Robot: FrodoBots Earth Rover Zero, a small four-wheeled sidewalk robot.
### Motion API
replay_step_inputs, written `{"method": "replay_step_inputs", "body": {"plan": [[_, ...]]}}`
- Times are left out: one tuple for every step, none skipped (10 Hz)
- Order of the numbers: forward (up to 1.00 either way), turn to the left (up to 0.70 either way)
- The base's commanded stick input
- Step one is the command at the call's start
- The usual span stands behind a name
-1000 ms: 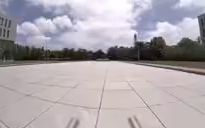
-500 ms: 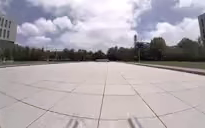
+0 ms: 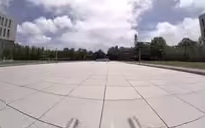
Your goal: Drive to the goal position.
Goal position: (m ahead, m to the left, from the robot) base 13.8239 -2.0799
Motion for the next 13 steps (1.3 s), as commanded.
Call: {"method": "replay_step_inputs", "body": {"plan": [[0.50, 0.00], [0.50, 0.00], [0.50, 0.00], [0.50, 0.00], [0.50, 0.00], [0.50, 0.00], [0.50, 0.00], [0.50, 0.00], [0.50, 0.00], [0.50, 0.00], [0.50, 0.00], [0.50, 0.00], [0.50, 0.00]]}}
